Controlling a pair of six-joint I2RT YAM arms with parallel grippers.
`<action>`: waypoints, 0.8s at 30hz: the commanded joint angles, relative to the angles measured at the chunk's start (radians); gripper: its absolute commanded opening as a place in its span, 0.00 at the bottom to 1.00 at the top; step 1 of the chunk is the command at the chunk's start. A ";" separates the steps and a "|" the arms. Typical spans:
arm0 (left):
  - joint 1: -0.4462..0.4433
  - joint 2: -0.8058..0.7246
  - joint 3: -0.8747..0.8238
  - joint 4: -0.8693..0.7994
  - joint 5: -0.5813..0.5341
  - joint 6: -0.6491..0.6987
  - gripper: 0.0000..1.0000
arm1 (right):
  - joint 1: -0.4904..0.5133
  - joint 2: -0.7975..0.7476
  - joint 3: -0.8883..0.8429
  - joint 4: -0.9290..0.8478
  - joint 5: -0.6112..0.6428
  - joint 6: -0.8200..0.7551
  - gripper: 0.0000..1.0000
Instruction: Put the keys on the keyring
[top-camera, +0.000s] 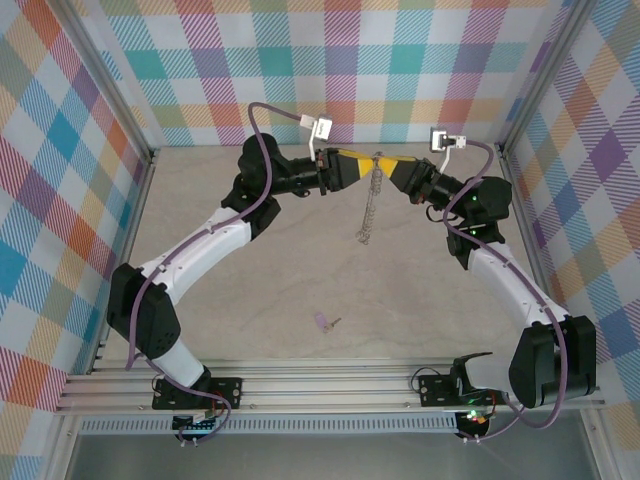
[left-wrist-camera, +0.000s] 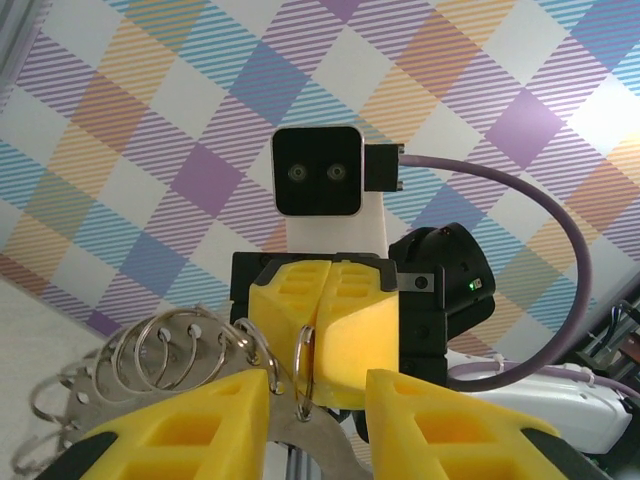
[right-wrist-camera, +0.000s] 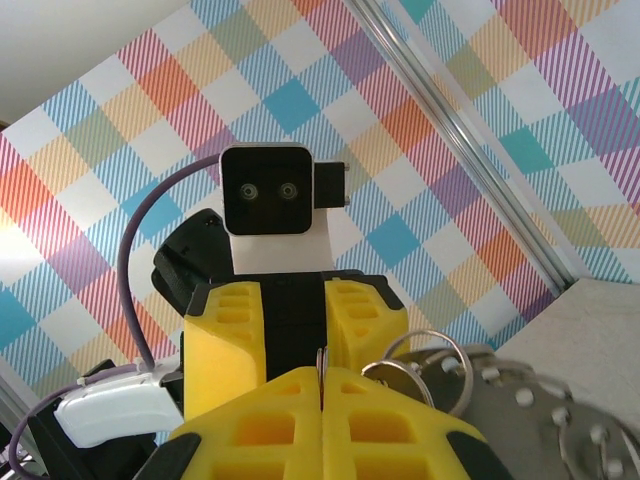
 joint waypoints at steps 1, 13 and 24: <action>-0.008 0.013 0.043 0.012 0.006 0.020 0.31 | 0.006 -0.016 0.023 0.046 -0.006 -0.024 0.00; -0.009 0.034 0.054 0.088 0.014 -0.027 0.26 | 0.006 -0.008 0.021 0.057 -0.006 -0.015 0.00; -0.015 0.037 0.055 0.118 0.061 -0.041 0.11 | 0.006 -0.010 0.013 0.048 -0.004 -0.019 0.00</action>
